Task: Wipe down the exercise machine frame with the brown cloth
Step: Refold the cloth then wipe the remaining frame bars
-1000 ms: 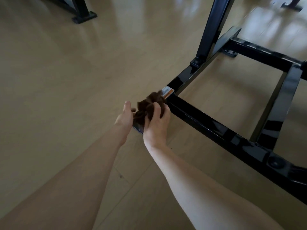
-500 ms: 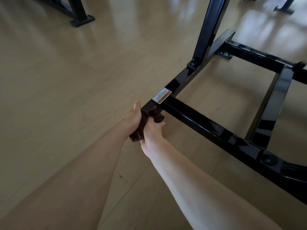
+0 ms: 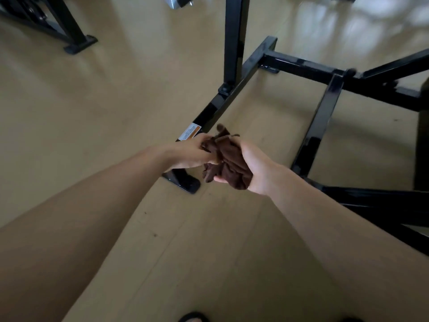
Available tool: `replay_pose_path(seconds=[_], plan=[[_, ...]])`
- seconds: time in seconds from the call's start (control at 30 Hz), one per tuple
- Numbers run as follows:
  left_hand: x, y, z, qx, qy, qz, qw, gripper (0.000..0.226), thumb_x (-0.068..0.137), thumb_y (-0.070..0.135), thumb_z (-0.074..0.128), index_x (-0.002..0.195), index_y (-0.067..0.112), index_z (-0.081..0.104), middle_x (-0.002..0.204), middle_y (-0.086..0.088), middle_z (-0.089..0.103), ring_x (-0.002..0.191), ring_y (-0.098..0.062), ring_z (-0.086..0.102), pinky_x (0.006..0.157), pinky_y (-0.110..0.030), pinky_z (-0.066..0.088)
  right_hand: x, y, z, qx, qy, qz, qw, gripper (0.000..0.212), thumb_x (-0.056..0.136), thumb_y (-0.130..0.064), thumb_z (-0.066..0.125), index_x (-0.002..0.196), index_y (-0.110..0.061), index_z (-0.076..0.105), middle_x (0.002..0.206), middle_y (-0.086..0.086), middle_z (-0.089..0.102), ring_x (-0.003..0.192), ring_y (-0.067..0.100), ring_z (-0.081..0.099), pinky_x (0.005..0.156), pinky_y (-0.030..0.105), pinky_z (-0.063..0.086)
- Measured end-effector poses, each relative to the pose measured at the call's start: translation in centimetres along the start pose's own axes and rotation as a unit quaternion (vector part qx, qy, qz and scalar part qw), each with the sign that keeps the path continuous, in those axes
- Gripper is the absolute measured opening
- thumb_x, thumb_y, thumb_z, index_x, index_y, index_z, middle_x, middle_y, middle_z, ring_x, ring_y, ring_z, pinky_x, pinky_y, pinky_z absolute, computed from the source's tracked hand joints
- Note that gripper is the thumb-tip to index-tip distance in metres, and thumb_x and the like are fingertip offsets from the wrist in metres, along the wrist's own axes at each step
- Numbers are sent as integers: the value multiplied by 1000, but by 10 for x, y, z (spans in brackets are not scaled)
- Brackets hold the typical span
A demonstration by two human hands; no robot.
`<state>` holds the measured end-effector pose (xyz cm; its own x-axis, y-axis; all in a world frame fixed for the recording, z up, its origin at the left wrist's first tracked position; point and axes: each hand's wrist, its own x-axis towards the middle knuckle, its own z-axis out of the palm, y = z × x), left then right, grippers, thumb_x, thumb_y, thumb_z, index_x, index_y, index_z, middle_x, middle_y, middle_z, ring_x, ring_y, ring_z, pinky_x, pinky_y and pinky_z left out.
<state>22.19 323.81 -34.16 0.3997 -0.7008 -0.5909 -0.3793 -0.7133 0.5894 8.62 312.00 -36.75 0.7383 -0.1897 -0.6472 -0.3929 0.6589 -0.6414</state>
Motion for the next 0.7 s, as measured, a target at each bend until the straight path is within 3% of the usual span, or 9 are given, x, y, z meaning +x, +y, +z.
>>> replay_pose_path(seconds=[0.13,0.27,0.37,0.47,0.53,0.6,0.63,0.67,0.7], plan=[[-6,54,-9,-79,-14,27,996,90,81,34,82,155,33,30,143,0,54,131,-23,50,109,-41,39,-36,-37,-16,-41,-58,-24,997,38,103,-42,53,128,-19,70,134,18,66,128,36,62,104,56,51],[-17,91,-22,-45,-29,40,998,113,57,45,88,153,37,29,152,-1,44,138,-26,46,121,-48,32,-71,-75,-28,-127,-65,9,990,47,101,-55,53,119,-16,72,128,23,67,113,40,65,97,52,54],[-31,119,-25,-46,-30,49,997,84,73,24,89,141,39,40,137,5,56,127,-18,55,118,-47,38,-98,-96,-33,-157,-72,36,984,59,100,-59,54,131,-10,63,129,22,68,113,36,68,105,54,51],[-52,157,-27,-14,-58,36,998,46,86,13,80,122,29,56,122,-2,67,116,-24,64,108,-49,50,-129,-111,-30,-195,-52,47,978,56,98,-61,56,123,-12,64,114,14,71,98,29,72,94,46,60],[-69,185,-29,18,-76,16,997,36,91,12,73,122,24,59,123,-6,66,116,-26,64,104,-47,54,-158,-119,-25,-200,-49,66,976,47,97,-62,56,113,-18,63,104,9,64,96,25,59,102,41,52],[-89,210,-30,40,-99,-4,994,35,95,13,66,125,28,59,121,-1,66,112,-19,63,99,-40,56,-192,-126,-20,-179,-85,80,977,46,99,-61,52,107,-16,60,101,10,60,95,28,54,98,35,45],[-98,223,-31,47,-109,-12,993,34,96,13,63,125,30,59,119,2,67,109,-16,64,94,-36,57,-208,-128,-18,-163,-91,75,980,53,99,-62,50,110,-11,60,107,14,63,100,34,57,97,37,44],[-108,235,-32,49,-116,-21,992,32,97,13,60,123,32,60,116,2,68,106,-15,65,89,-33,57,-224,-129,-17,-136,-84,65,985,61,99,-63,49,116,-6,60,117,19,64,136,45,50,99,40,44],[-119,246,-34,51,-119,-34,991,28,97,15,58,118,33,62,112,2,70,103,-15,67,83,-30,57,-240,-130,-15,-100,-72,58,991,67,98,-66,48,122,-5,60,121,16,65,95,24,39,98,43,46]])
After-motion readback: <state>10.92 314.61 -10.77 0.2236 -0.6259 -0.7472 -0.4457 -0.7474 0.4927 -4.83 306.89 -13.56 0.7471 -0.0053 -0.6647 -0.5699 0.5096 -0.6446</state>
